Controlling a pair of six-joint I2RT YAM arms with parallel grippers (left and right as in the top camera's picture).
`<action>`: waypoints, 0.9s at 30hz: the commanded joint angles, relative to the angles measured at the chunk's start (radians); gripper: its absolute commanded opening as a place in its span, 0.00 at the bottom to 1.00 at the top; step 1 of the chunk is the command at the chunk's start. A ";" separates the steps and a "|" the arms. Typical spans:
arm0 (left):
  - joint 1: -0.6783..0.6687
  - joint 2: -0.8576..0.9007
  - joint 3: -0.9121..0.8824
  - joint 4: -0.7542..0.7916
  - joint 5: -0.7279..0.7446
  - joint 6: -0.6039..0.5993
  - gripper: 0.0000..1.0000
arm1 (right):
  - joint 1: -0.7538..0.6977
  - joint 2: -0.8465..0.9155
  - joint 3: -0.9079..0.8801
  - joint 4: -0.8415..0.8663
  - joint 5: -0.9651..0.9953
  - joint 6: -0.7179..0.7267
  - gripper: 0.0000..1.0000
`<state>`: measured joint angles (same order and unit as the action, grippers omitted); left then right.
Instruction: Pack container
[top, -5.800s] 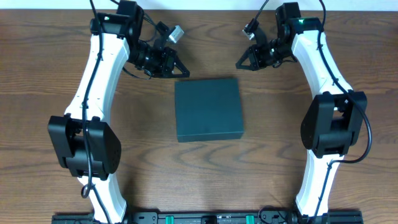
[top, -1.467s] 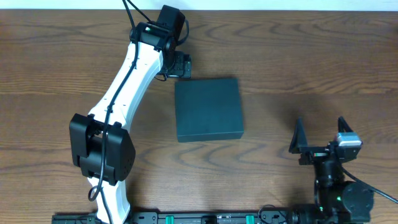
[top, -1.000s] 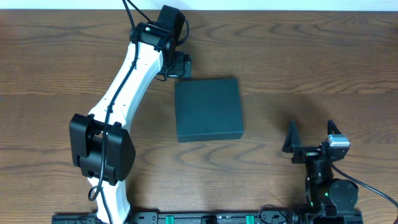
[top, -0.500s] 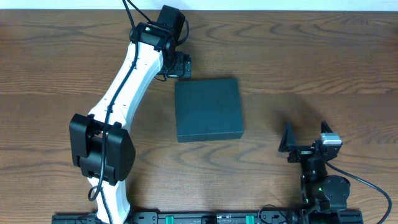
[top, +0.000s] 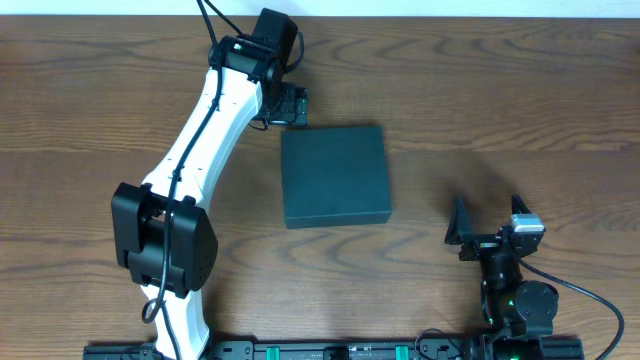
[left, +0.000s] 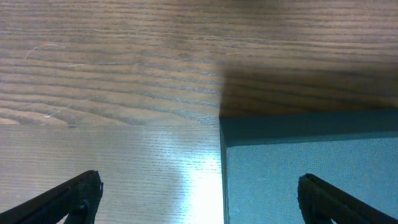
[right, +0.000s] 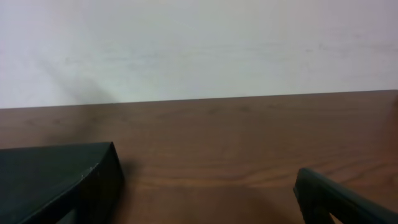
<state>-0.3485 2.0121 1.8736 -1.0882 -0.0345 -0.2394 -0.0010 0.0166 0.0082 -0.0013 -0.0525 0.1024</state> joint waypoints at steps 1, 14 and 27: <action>0.001 -0.038 -0.002 -0.002 -0.019 -0.006 0.99 | -0.013 -0.011 -0.003 0.007 -0.005 -0.006 0.99; 0.001 -0.038 -0.002 -0.002 -0.019 -0.006 0.99 | -0.014 -0.011 -0.003 0.018 -0.005 -0.006 0.99; 0.001 -0.038 -0.002 -0.002 -0.019 -0.006 0.99 | -0.013 -0.009 -0.003 -0.067 -0.004 -0.006 0.99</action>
<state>-0.3485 2.0121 1.8736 -1.0882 -0.0345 -0.2394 -0.0010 0.0166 0.0078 -0.0639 -0.0525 0.1024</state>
